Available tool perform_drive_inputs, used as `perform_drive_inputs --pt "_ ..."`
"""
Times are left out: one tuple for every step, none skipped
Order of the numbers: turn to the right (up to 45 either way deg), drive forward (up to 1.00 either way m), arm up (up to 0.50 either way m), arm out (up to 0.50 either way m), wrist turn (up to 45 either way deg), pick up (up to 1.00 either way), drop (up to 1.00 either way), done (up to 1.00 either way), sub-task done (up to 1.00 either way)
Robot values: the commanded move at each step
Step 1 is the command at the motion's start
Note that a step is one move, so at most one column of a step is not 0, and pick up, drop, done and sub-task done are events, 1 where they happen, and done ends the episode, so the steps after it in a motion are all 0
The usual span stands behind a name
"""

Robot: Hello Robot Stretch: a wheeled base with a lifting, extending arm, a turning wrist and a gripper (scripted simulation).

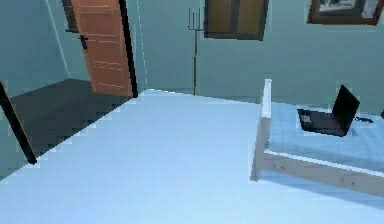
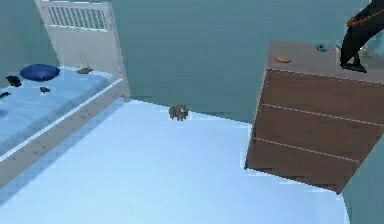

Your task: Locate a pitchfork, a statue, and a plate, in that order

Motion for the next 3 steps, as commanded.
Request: perform_drive_inputs --pt "45.0 0.00 0.00 0.00 0.0 0.00 0.00 0.00 0.00" --pt "42.0 0.00 0.00 0.00 0.0 0.00 0.00 0.00 0.00" --pt "0.0 0.10 0.00 0.00 0.0 0.00 0.00 0.00 0.00"
